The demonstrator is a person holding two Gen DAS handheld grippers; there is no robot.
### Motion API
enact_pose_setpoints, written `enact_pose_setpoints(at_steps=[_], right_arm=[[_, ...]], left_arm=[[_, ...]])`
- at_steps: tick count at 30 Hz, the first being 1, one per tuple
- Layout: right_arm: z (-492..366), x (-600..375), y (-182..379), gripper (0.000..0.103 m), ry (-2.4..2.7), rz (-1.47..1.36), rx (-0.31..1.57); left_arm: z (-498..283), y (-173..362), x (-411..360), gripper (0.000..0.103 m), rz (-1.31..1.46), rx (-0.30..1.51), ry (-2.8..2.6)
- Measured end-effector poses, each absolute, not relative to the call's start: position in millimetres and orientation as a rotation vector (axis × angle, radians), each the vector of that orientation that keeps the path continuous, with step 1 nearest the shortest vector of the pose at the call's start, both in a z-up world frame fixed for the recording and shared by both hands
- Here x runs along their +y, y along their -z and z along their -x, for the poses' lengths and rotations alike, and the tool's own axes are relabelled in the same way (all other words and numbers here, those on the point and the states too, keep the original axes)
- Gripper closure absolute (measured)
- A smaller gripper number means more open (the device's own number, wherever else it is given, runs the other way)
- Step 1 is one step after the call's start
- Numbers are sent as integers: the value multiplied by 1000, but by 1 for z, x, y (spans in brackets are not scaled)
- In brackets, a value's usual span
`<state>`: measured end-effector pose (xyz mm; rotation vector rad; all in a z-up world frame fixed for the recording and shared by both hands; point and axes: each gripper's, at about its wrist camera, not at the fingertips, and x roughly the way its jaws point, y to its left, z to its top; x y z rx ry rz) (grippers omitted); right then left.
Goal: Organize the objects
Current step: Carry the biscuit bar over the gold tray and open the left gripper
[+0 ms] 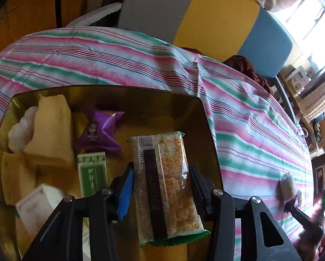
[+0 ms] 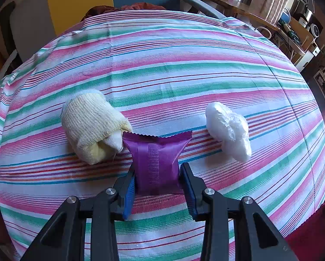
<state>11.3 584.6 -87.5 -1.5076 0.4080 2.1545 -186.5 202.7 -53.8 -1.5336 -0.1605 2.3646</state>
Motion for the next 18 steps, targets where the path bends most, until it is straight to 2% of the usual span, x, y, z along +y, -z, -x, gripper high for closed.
enact_pose_setpoints(at_steps=[5,7,14,18], right_arm=[[-7,586,91,64,-2156,1510,402],[-6,586,91,64,-2156,1510,399],[-4,587,92,64,-2157,1511,393],[-6,585,90,65,-2157,1512,385]], left_arm=[[203,67,210,54,1550,-121,-2409],[205,67,212,51,1529,-106,-2407],[182,45,204,49,1395,-46,-2469],[149,27,193,40,1269,24,-2497]])
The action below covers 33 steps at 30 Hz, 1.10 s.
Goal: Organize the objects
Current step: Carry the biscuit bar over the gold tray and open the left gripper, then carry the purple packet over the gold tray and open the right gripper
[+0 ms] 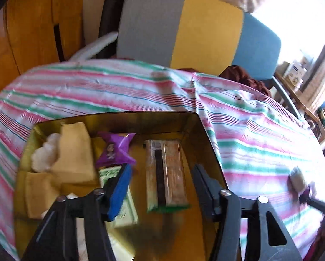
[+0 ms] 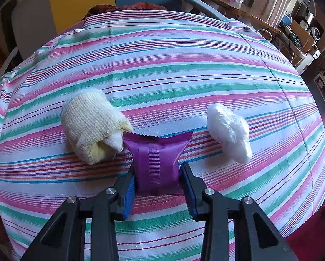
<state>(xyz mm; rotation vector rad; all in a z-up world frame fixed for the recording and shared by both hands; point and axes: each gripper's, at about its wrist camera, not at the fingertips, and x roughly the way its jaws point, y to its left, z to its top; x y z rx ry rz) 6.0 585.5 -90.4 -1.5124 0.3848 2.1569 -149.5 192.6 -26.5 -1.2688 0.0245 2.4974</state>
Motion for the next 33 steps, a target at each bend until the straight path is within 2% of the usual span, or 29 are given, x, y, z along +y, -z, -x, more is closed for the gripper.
enact_pose_setpoints(at_steps=[13,20,24,27,33], right_arm=[[-20,546,84,68,-2151,1592,312],[-42,511,59,69,-2278,1534,413],[-43,488,40,69,-2370,1485,408],[-36,458,24,69,-2487,1479,421],[1,364,4,69,-2759,1502,288]], left_arm=[[72,-5,138,38,1085,116,-2569],[62,-11,114,38,1053,64,-2603],[59,-13,102,37,1050,30,-2617],[55,-14,96,37,1041,33,-2632],[49,-14,85,35,1039,25,-2650]])
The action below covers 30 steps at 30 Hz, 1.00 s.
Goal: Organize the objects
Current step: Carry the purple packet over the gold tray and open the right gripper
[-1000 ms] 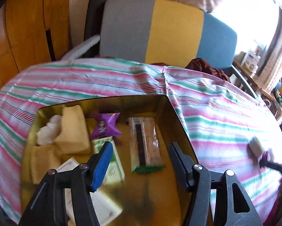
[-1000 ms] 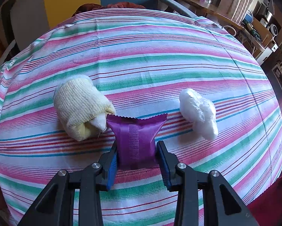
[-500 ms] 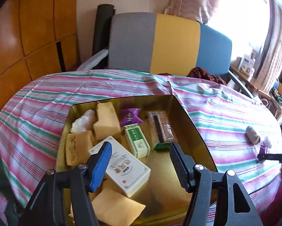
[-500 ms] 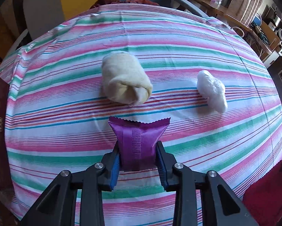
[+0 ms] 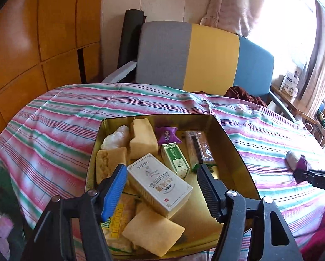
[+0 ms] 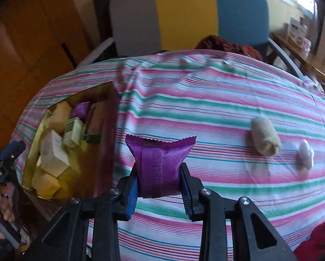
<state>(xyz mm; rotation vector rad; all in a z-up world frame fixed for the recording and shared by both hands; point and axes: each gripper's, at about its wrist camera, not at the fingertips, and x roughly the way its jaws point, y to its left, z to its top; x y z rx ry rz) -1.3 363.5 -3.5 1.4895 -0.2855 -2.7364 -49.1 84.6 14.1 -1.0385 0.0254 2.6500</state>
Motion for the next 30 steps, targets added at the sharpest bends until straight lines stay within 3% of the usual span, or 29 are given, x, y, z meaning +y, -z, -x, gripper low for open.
enact_pose_setpoints(at_steps=[7,17,30], right_arm=[[28,272,-3,69,2574,-1421,-109],[55,205,39,69,2406,-1534,68],[83,191,83,67,2385,-1662,112]], left_arm=[[44,-12,69,34,1048,-8,-2663],[44,-6,48,33,1072,-42,-2695],[47,2,37,31,1107,-52,-2712]])
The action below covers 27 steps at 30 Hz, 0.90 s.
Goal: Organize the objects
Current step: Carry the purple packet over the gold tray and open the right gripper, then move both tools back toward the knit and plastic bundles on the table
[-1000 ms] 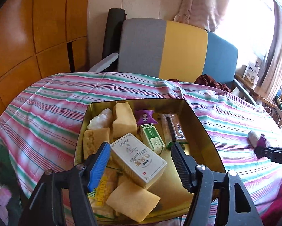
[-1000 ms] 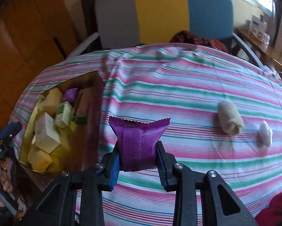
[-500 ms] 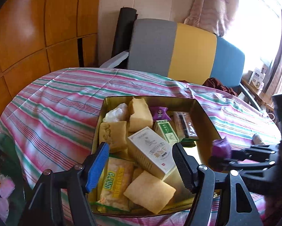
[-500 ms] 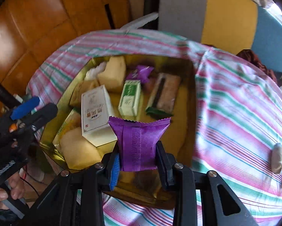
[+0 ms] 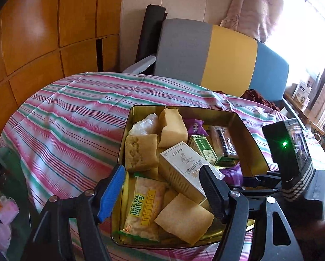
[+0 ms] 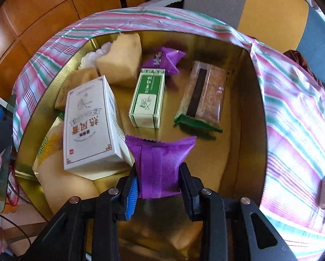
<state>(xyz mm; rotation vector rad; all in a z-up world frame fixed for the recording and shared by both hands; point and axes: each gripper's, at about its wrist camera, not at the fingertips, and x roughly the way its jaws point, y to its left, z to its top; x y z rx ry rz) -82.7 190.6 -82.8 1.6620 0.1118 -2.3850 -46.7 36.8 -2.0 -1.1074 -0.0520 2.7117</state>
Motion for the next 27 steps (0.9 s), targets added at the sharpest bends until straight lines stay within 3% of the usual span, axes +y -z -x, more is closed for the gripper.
enact_pose_setpoints(at_steps=[27], right_arm=[[33,228,30,62,2620,-1436,36]], left_arm=[[40,6,38,26,1116,-12,-2724]])
